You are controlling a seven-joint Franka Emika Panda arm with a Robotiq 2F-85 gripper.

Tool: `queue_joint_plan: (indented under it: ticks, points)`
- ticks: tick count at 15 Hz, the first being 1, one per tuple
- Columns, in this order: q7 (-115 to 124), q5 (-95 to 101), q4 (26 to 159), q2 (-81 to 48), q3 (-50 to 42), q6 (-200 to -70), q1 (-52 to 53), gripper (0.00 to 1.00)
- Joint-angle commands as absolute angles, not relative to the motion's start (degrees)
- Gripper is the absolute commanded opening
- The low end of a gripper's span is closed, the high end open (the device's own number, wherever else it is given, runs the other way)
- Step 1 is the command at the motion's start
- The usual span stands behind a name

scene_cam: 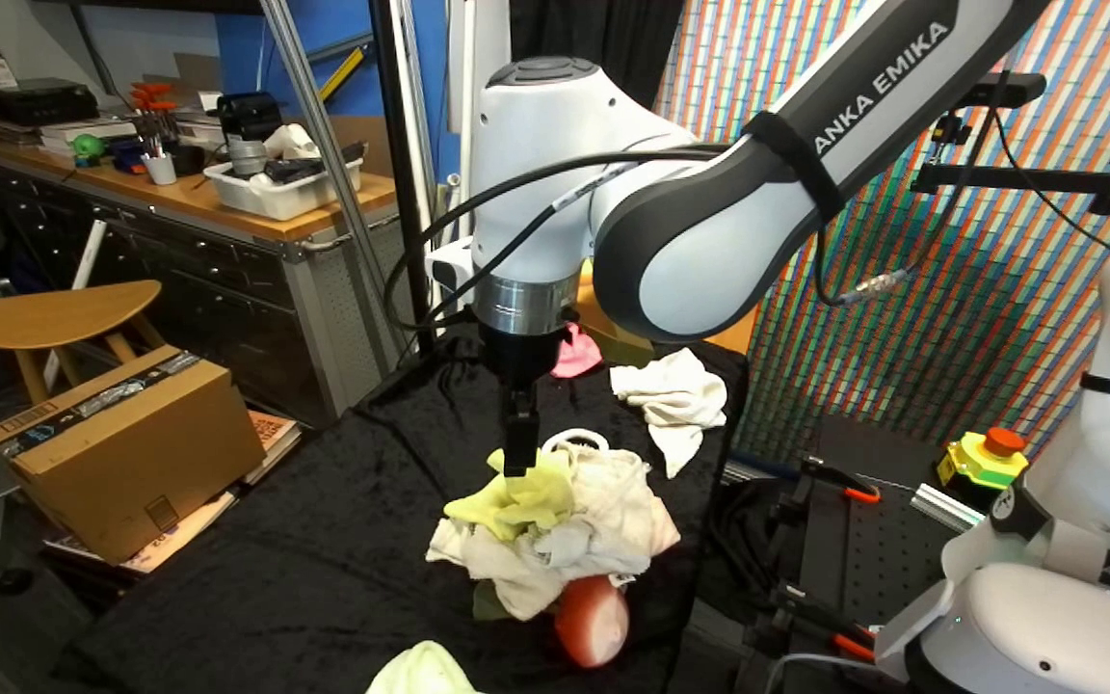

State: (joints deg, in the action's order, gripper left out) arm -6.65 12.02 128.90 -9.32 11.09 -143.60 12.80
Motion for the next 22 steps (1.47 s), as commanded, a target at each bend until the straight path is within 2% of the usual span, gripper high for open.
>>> queue_joint_plan:
  ticks: [1, 12, 22]
  points:
    - [-5.63, 14.34, 123.31, -14.15, 11.87, -142.19, 14.59, 1.0]
    - [-5.29, 8.89, 111.68, -28.6, 15.46, -142.76, 19.02, 1.0]
    - [-5.65, -4.55, 103.96, -36.26, 18.62, -134.92, 18.21, 1.0]
